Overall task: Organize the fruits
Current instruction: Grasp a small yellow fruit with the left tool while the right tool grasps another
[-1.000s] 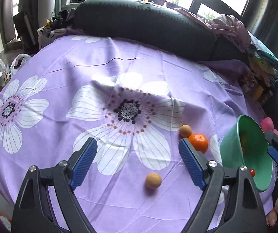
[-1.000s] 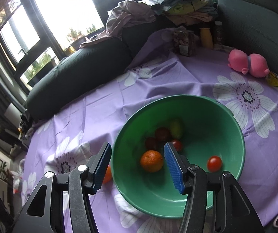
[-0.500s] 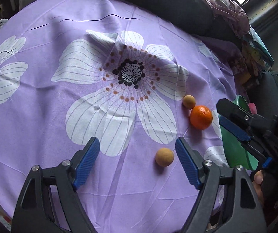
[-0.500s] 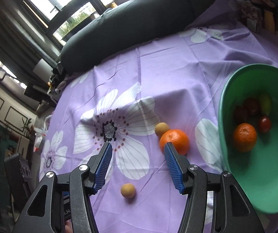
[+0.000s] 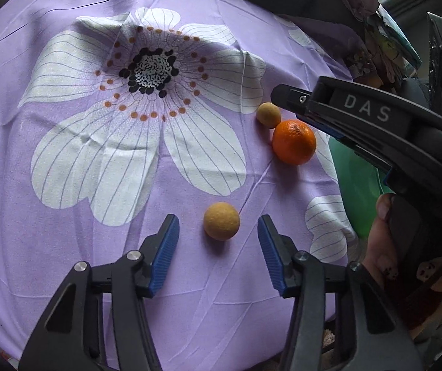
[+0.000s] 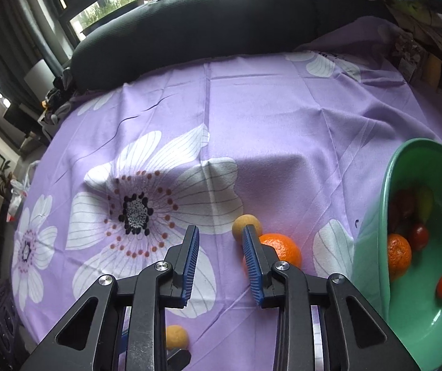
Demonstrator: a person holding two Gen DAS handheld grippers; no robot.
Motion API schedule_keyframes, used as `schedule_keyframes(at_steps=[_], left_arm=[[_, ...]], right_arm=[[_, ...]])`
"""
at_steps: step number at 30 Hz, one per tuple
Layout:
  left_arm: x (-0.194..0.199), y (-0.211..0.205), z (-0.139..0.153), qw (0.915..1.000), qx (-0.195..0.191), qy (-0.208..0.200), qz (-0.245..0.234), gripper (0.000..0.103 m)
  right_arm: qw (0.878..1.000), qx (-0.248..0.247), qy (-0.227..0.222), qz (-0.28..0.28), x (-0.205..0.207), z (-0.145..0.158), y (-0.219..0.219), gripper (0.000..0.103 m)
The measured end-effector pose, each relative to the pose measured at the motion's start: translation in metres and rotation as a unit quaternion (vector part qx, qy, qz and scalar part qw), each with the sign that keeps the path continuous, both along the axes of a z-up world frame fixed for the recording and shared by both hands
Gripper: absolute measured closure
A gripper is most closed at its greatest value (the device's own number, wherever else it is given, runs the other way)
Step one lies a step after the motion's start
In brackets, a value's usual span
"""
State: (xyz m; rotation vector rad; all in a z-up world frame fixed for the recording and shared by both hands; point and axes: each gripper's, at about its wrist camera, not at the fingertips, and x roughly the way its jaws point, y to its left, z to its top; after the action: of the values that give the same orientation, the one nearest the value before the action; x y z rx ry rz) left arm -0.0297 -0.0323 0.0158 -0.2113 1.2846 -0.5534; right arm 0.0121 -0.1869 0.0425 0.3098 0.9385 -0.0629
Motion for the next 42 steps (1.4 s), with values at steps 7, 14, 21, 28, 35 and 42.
schedule_keyframes(at_steps=[7,14,21,28,35,42], left_arm=[[0.000,-0.004,-0.001,0.9999,0.010,-0.005,-0.004,0.061],[0.002,-0.006,-0.003,0.9999,0.016,-0.007,-0.001,0.072],[0.004,-0.014,-0.004,0.9997,0.019,-0.013,-0.010,0.079],[0.004,-0.015,-0.005,0.9997,0.019,-0.014,-0.001,0.078],[0.003,0.010,0.008,0.9984,0.006,-0.047,0.032,0.078],[-0.001,0.021,0.020,0.9959,-0.010,-0.076,0.047,0.078]], right_arm=[[1.000,-0.008,0.002,-0.002,0.007,-0.003,-0.006,0.070],[0.998,-0.043,0.042,0.007,0.026,-0.016,-0.004,0.070],[0.993,-0.068,0.095,0.035,0.049,-0.030,0.004,0.070],[0.993,-0.071,0.087,0.041,0.049,-0.034,0.006,0.077],[0.998,-0.033,0.029,0.053,0.032,-0.009,0.012,0.077],[0.998,0.017,-0.026,0.060,0.005,0.017,0.013,0.077]])
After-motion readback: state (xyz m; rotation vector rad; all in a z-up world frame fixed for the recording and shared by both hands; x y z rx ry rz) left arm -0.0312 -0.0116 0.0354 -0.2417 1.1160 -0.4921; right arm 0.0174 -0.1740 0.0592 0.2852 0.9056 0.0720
